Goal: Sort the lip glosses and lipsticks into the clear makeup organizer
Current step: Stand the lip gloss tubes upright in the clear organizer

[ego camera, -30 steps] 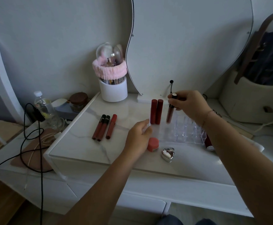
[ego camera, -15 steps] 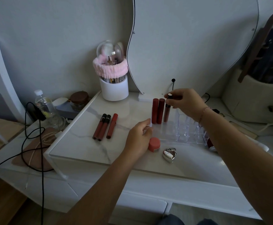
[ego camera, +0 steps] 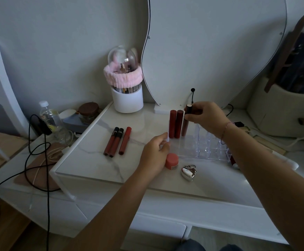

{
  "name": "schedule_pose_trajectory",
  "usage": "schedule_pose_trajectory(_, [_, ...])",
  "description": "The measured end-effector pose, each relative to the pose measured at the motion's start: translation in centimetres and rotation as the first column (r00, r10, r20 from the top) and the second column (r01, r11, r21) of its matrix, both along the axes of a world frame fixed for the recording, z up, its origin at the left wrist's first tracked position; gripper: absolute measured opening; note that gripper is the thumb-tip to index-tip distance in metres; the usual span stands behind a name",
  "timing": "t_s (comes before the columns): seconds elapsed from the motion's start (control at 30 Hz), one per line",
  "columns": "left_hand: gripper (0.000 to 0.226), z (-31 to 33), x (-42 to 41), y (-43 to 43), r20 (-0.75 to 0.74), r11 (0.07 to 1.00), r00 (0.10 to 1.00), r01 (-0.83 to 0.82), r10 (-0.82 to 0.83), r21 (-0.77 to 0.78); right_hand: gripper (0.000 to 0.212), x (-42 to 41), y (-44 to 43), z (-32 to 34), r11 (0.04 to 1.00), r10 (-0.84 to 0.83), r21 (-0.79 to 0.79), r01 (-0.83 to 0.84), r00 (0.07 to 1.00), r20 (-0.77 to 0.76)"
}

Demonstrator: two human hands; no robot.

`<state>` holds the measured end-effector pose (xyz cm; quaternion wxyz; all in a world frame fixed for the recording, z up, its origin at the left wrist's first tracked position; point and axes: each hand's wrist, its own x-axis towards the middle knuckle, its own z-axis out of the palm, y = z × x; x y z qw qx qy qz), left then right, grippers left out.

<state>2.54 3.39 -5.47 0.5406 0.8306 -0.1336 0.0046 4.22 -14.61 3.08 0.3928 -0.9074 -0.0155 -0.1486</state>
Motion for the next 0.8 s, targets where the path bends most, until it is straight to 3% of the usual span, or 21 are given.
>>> schedule_pose_trajectory(0.37, [0.041,0.3,-0.3,0.4,0.010,1.000,1.000,-0.002,0.002,0.008,0.033,-0.2,-0.4,-0.2,1.000,-0.017,0.015,0.017,1.000,0.024])
schedule_pose_trajectory(0.5, [0.035,0.8,-0.4,2.3,0.257,0.980,0.955,-0.175,0.147,0.090,0.041,-0.7,-0.7,-0.6,0.999,-0.039,-0.001,0.039,0.998,0.051])
schedule_pose_trajectory(0.63, [0.021,1.5,0.5,5.7,0.497,0.786,0.766,-0.572,0.409,0.234,0.044,-1.5,-0.6,-0.8,0.997,-0.067,0.042,0.065,0.996,0.058])
schedule_pose_trajectory(0.7, [0.027,1.8,1.0,6.8,0.468,0.670,0.777,-0.614,0.421,0.417,0.045,-1.7,-0.5,-0.7,0.996,-0.068,0.055,0.064,0.996,0.056])
schedule_pose_trajectory(0.8, [0.031,1.6,1.3,7.3,0.437,0.580,0.814,-0.580,0.383,0.572,0.044,-2.1,-0.3,-0.7,0.995,-0.073,0.070,0.069,0.995,0.061])
